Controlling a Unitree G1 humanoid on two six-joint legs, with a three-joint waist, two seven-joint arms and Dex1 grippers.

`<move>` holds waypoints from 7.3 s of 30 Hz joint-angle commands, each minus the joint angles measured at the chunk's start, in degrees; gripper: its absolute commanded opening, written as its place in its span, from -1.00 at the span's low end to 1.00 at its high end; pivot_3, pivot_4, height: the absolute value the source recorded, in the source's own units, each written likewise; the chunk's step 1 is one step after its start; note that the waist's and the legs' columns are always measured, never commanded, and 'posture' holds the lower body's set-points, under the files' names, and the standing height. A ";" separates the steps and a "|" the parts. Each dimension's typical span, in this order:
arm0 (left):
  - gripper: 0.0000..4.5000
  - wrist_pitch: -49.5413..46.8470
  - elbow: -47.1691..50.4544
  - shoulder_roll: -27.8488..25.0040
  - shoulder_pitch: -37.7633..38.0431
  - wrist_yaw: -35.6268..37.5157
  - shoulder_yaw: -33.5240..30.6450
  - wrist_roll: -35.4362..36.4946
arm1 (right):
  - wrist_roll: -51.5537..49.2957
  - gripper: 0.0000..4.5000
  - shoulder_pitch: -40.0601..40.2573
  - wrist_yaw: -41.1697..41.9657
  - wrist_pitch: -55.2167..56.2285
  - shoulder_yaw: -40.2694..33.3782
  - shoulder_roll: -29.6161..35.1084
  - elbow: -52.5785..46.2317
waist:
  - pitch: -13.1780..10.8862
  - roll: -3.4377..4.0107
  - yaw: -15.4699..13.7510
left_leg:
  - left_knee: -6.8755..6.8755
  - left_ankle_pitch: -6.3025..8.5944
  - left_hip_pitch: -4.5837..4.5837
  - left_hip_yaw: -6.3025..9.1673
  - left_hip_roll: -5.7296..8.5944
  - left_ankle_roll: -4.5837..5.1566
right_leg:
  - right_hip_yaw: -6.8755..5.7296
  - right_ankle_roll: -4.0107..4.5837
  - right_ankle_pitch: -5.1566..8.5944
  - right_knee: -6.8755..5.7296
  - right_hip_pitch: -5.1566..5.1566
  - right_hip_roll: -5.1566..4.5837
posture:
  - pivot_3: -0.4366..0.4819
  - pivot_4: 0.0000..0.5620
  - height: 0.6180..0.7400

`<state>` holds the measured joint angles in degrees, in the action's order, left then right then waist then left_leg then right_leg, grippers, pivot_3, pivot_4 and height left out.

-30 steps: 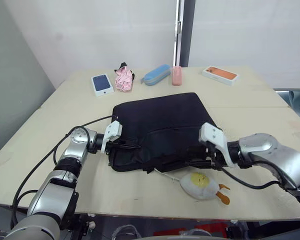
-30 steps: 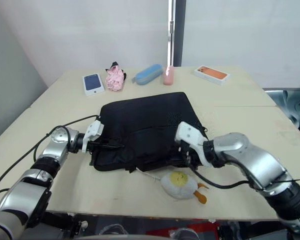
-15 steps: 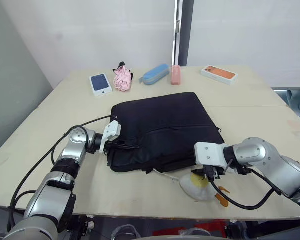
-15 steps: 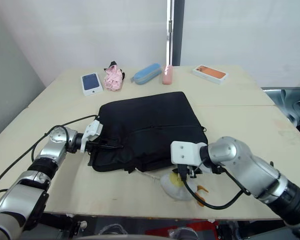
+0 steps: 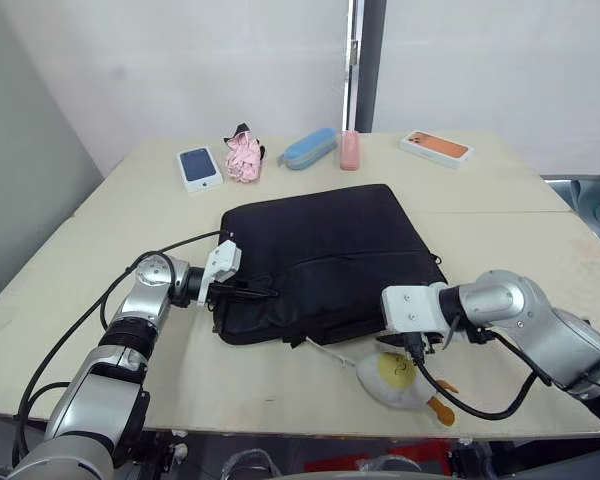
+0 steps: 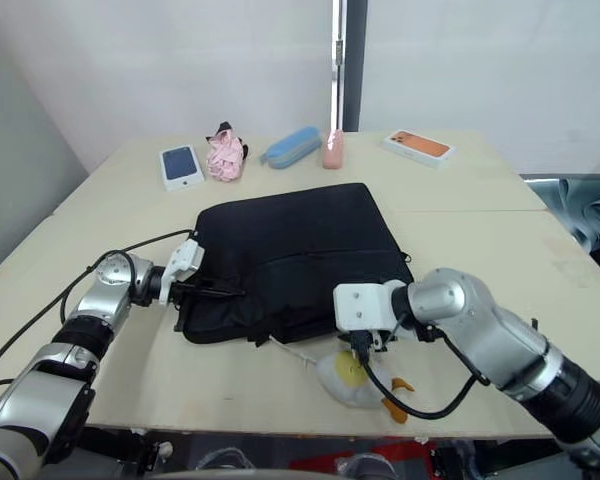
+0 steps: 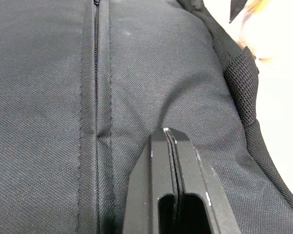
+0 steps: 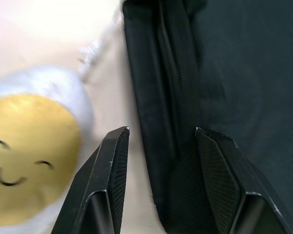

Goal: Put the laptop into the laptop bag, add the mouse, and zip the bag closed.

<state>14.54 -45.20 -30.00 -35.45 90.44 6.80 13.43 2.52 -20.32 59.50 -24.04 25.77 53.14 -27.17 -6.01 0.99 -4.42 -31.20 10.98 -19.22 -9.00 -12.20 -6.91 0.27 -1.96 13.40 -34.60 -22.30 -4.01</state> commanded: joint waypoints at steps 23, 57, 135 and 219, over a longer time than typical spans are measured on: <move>-1.00 -3.10 -0.48 -1.30 3.86 0.77 2.16 -3.16 | 12.57 -0.65 -1.86 0.26 6.90 3.55 -5.87 6.92 | -0.01 -0.01 0.68 | -0.15 -0.01 0.03 0.03 -0.01 0.01 | 0.00 0.06 0.03 -0.22 0.00 0.01 | -0.05 -0.47 1.00; -1.00 -3.24 -0.87 -0.78 3.79 0.99 2.01 -3.51 | -3.29 -0.65 -10.69 -6.40 -16.66 -0.97 -17.89 6.51 | -0.02 -0.03 0.66 | -0.28 -0.01 -0.01 0.10 -0.05 -0.09 | -0.05 0.19 0.11 -0.45 -0.06 0.06 | -0.05 -0.47 1.00; -1.00 -1.13 -3.65 -0.14 1.93 2.06 4.32 -4.11 | -32.39 -0.98 33.39 -6.40 -25.48 -36.90 13.96 -10.57 | -0.20 -0.37 -1.40 | -0.24 0.09 0.02 0.12 0.01 -0.09 | -0.05 0.08 0.24 -0.33 0.02 -0.02 | -0.05 -0.47 1.00; 0.47 -29.98 29.04 -23.88 11.38 -3.56 -17.23 14.86 | -30.38 1.00 21.22 7.14 -27.62 -65.28 6.05 11.80 | -1.50 -0.56 -0.97 | -0.60 -0.03 -1.10 0.09 -0.31 0.61 | -0.21 0.43 0.23 -0.36 -0.91 0.24 | -0.05 -0.47 1.00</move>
<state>-13.66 -18.30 -51.50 -24.95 87.00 -6.86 26.65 -27.22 0.51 65.91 -53.57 -36.05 58.18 -15.61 -7.51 0.43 -5.39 -31.84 10.96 -20.28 -8.92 -12.50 -6.29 0.08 -1.54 13.63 -34.99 -23.19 -3.79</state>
